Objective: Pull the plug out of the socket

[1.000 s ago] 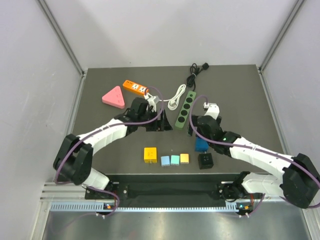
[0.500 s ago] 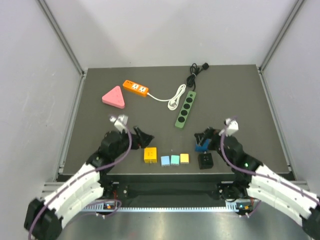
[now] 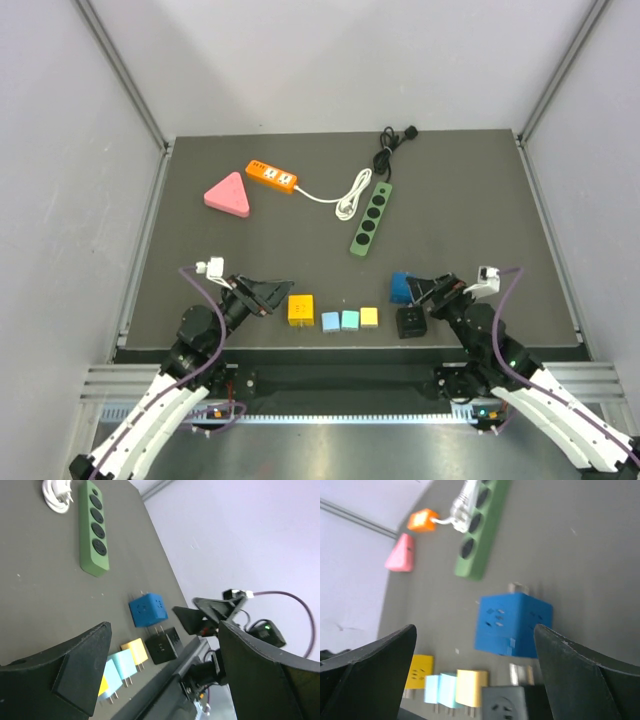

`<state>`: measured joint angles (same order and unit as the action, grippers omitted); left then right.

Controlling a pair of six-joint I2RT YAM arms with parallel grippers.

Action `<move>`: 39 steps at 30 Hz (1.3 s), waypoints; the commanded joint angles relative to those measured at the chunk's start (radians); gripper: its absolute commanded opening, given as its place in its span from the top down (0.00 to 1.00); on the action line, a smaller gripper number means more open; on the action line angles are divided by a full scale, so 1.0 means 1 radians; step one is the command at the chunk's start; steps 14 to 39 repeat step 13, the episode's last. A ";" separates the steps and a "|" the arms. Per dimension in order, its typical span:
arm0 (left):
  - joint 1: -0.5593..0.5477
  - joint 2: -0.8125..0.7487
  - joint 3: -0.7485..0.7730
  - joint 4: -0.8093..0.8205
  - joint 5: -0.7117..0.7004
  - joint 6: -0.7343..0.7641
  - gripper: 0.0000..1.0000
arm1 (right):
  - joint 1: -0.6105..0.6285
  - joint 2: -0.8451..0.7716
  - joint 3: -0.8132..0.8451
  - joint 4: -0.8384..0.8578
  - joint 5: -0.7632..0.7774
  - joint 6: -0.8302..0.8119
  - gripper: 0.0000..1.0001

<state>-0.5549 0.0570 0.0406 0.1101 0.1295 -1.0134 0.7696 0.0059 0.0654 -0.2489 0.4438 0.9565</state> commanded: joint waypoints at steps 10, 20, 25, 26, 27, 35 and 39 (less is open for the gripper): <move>0.006 -0.042 -0.168 0.046 0.052 -0.083 0.07 | 0.005 -0.116 -0.150 -0.011 -0.023 0.097 0.00; 0.006 -0.042 -0.171 0.127 0.090 -0.126 0.07 | 0.005 -0.121 -0.161 0.066 -0.103 0.070 0.00; 0.006 -0.042 -0.171 0.127 0.090 -0.126 0.07 | 0.005 -0.121 -0.161 0.066 -0.103 0.070 0.00; 0.006 -0.042 -0.171 0.127 0.090 -0.126 0.07 | 0.005 -0.121 -0.161 0.066 -0.103 0.070 0.00; 0.006 -0.042 -0.171 0.127 0.090 -0.126 0.07 | 0.005 -0.121 -0.161 0.066 -0.103 0.070 0.00; 0.006 -0.042 -0.171 0.127 0.090 -0.126 0.07 | 0.005 -0.121 -0.161 0.066 -0.103 0.070 0.00; 0.006 -0.042 -0.171 0.127 0.090 -0.126 0.07 | 0.005 -0.121 -0.161 0.066 -0.103 0.070 0.00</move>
